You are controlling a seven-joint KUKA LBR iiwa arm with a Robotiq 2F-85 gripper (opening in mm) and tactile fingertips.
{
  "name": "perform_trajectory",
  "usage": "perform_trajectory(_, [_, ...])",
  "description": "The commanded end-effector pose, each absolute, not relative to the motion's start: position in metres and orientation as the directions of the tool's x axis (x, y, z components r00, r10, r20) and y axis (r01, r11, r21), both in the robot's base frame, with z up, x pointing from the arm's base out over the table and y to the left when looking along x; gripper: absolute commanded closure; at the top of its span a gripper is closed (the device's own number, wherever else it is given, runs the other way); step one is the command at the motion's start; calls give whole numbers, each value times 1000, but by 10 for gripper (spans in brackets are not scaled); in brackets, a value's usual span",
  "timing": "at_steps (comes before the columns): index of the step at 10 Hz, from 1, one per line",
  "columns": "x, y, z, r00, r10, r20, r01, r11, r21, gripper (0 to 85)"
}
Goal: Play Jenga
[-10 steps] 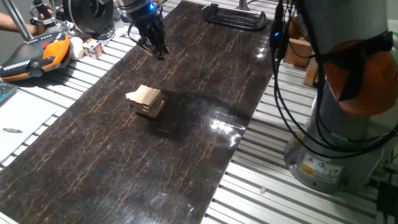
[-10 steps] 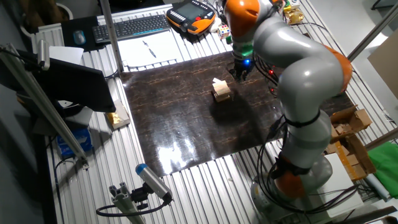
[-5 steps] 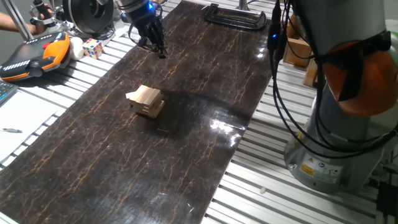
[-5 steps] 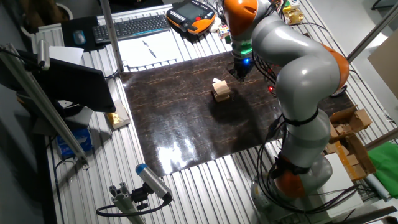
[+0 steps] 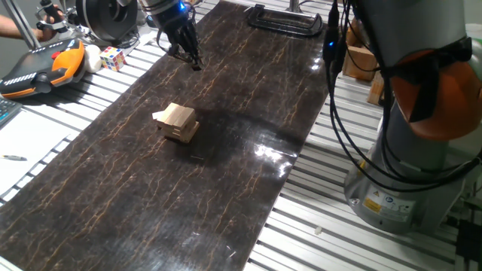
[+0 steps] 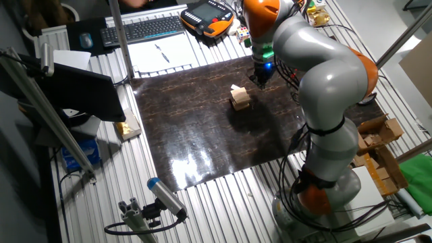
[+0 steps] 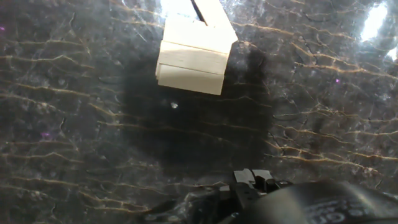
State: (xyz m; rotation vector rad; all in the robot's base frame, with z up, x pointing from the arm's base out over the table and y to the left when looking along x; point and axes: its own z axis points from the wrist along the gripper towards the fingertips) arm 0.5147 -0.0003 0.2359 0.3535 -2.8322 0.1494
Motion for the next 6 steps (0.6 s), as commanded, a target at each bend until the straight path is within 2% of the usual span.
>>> perform_trajectory(1, [515, 0, 236, -933, -217, 288, -246, 967, -70, 837])
perform_trajectory(3, [515, 0, 236, -934, -214, 286, -243, 967, -70, 837])
perform_trajectory(5, [515, 0, 236, -954, -262, 149, -271, 962, -42, 843])
perform_trajectory(6, [515, 0, 236, -953, -265, 147, -264, 964, 21, 843])
